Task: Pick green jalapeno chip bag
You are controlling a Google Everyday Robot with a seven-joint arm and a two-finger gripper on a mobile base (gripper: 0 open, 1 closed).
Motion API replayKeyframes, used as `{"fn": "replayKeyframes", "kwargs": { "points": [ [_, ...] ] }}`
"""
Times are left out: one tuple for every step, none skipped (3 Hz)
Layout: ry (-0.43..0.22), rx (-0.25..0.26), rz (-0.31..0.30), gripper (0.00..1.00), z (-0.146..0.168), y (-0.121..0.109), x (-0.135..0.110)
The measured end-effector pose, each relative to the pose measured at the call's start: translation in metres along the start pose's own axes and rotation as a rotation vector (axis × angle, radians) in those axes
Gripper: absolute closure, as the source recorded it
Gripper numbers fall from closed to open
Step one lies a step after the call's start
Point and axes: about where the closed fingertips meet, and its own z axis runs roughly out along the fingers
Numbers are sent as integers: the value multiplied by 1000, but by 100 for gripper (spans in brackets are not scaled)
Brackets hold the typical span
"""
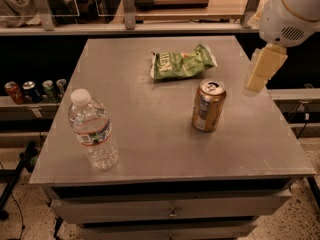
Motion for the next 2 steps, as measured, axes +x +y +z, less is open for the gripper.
{"fn": "replayKeyframes", "kwargs": {
  "points": [
    [14, 89, -29, 0, 11, -32, -7],
    [12, 164, -28, 0, 22, -63, -10]
  ]
}}
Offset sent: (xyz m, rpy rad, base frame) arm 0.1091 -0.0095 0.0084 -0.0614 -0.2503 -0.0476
